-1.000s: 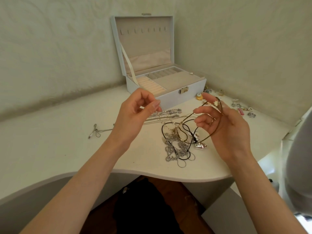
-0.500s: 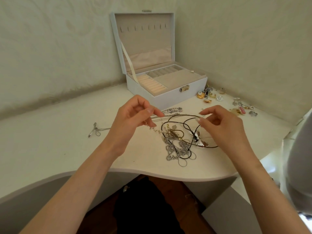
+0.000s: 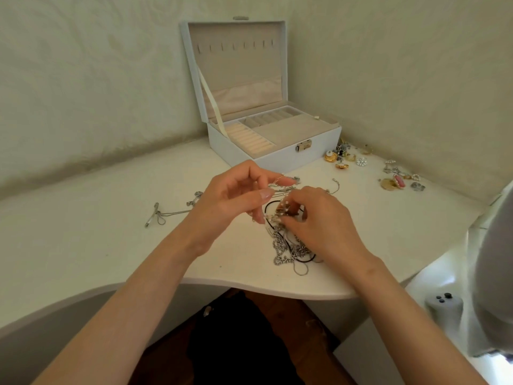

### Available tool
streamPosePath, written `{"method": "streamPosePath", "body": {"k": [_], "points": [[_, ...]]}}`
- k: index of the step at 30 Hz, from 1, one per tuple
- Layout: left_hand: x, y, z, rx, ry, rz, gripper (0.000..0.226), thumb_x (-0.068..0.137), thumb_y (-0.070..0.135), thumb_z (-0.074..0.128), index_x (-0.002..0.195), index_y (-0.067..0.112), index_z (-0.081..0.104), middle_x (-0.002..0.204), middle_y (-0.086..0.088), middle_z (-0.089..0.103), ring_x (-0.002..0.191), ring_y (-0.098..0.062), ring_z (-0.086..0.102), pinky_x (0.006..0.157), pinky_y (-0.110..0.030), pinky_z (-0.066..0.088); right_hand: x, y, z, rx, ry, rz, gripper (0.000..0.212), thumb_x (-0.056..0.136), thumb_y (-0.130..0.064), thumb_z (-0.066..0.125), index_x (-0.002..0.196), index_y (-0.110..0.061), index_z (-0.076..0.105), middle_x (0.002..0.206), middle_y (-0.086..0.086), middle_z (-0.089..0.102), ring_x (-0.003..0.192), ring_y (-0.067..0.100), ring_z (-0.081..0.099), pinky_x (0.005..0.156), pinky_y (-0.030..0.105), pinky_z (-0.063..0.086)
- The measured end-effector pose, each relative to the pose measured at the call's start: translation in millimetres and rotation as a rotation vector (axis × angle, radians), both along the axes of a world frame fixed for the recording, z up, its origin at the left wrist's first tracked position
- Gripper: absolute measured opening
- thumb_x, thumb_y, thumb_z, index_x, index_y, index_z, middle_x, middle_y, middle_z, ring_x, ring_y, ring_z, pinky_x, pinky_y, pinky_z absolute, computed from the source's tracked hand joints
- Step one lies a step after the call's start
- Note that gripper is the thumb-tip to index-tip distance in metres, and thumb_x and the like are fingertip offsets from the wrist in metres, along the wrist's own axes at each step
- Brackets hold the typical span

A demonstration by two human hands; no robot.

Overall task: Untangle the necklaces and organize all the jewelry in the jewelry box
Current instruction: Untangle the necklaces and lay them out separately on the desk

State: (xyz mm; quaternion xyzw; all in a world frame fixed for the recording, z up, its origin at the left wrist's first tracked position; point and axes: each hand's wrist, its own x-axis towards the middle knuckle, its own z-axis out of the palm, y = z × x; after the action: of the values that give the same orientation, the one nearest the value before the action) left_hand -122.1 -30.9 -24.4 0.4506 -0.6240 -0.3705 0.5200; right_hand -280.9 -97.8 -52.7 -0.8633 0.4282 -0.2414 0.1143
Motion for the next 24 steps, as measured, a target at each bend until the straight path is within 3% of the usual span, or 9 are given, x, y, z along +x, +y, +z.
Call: {"method": "streamPosePath", "body": {"k": [3,5,7,12,18,24], "points": [[2.1,2.3,-0.6,0.004,0.013,0.019,0.011,0.083,0.013,0.055,0.079,0.006,0.048,0.115,0.005,0.067,0.057,-0.013,0.053,0.058,-0.023,0.049,-5.4,-3.2,3.3,0.097,-0.144,0.012,0.006,0.082,-0.023,0.07,0.088,-0.024,0.068,0.076,-0.015,0.056,0.079,0.01,0.052,0.068,0.024,0.035],[3.5,3.7,-3.3,0.009,0.03,0.042,0.011,0.082,0.014,0.056,0.079,0.006,0.049,0.118,0.007,0.066,0.06,-0.012,0.055,0.056,-0.022,0.048,-10.3,-4.5,8.8,0.228,-0.318,0.02,0.012,0.079,-0.017,0.073,0.08,-0.027,0.067,0.071,-0.018,0.058,0.069,0.0,0.054,0.065,0.011,0.039],[3.7,4.3,-6.2,0.011,0.059,0.057,0.011,0.083,0.013,0.055,0.08,0.005,0.049,0.121,0.008,0.064,0.059,-0.011,0.056,0.054,-0.021,0.047,-14.4,-4.5,13.3,0.361,-0.467,0.034,0.017,0.077,-0.012,0.075,0.075,-0.027,0.067,0.066,-0.015,0.061,0.057,-0.006,0.052,0.059,0.005,0.038],[0.2,6.0,-11.9,0.043,0.142,0.078,0.009,0.081,0.015,0.058,0.079,0.01,0.05,0.123,0.007,0.063,0.054,-0.01,0.053,0.053,-0.02,0.046,-21.3,-4.3,21.8,0.577,-0.723,0.157,0.019,0.077,0.006,0.068,0.084,-0.012,0.07,0.066,-0.003,0.068,0.062,0.004,0.063,0.062,0.01,0.047],[-1.7,9.0,-18.7,0.107,0.231,0.133,0.013,0.08,0.017,0.06,0.079,0.012,0.048,0.121,0.006,0.065,0.044,-0.007,0.045,0.049,-0.018,0.044,-34.1,-9.0,26.3,0.623,-0.761,0.229,0.022,0.081,0.01,0.06,0.09,-0.008,0.068,0.068,-0.001,0.069,0.065,0.009,0.065,0.067,0.016,0.05],[-5.6,13.6,-18.0,0.164,0.264,0.192,0.017,0.075,0.02,0.062,0.076,0.013,0.047,0.116,0.004,0.067,0.041,-0.007,0.038,0.045,-0.017,0.041,-38.8,-10.6,23.4,0.574,-0.776,0.191,0.023,0.081,0.012,0.06,0.091,-0.009,0.065,0.065,0.0,0.067,0.054,0.013,0.06,0.055,0.021,0.048]]}}
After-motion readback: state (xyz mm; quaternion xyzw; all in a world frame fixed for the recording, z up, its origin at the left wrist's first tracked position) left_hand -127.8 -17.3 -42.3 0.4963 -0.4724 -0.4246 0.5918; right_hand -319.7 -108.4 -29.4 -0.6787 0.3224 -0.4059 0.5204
